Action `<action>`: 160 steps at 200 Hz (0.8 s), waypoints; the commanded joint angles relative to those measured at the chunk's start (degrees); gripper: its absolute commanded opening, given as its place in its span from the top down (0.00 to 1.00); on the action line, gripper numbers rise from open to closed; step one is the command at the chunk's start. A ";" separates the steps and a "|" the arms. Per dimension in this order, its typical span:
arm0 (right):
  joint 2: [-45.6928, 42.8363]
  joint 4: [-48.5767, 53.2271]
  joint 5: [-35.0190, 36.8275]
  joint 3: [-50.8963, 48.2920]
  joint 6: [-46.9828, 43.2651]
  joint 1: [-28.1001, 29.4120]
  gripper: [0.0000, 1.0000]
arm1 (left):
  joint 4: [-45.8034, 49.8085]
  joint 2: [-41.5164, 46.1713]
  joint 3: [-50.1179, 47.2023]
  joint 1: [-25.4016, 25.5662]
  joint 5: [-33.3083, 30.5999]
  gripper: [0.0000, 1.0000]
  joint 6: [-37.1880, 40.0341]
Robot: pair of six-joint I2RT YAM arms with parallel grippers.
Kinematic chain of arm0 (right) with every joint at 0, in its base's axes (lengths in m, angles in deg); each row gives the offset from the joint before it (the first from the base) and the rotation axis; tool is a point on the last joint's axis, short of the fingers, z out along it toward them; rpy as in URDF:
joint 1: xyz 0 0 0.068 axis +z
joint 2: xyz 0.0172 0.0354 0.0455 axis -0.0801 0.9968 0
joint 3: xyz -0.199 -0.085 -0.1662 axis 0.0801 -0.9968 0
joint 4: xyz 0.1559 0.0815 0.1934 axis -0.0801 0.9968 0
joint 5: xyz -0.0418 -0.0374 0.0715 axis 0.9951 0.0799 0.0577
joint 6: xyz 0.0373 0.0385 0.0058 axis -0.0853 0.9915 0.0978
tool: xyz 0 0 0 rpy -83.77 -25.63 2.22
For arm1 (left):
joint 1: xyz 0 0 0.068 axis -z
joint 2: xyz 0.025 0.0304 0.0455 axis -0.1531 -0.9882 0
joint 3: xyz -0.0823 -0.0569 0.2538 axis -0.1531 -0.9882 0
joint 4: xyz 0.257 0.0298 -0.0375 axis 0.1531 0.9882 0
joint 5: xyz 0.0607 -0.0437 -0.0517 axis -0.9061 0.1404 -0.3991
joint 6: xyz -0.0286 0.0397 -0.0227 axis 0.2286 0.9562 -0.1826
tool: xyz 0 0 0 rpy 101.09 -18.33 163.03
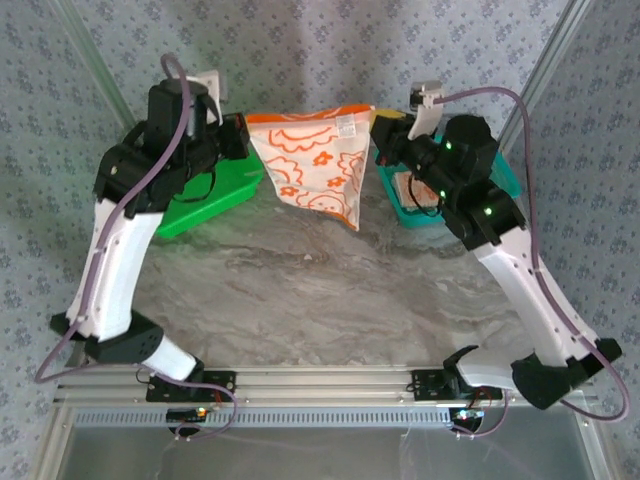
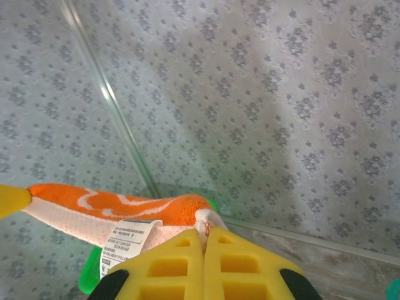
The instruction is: Fold and stack the towels
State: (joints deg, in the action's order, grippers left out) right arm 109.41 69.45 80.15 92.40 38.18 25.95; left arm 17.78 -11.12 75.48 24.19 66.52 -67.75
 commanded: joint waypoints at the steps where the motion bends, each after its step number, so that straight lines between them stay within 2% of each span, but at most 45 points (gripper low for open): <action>1: -4.98 1.26 3.82 -2.34 -1.66 2.71 1.00 | -4.52 7.33 -4.98 1.82 -1.96 1.00 -1.39; 70: -17.20 5.16 14.78 -9.60 -1.38 14.44 1.00 | -6.67 21.52 -18.60 7.70 -1.90 1.00 -6.25; 104: -16.30 8.53 17.92 -10.47 2.64 15.58 1.00 | -4.33 22.75 -22.50 7.88 -2.70 1.00 -8.64; 124: -13.42 9.01 17.34 -10.74 3.99 13.59 1.00 | -3.65 20.02 -23.09 6.54 -4.63 1.00 -7.88; 160: -6.00 5.23 6.24 -11.47 9.71 1.99 1.00 | -5.97 10.54 -23.16 -2.09 4.80 1.00 -6.68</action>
State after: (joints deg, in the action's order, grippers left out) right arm 99.83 76.75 90.49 81.93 42.88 34.32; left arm 12.86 4.88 52.84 26.94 68.47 -75.05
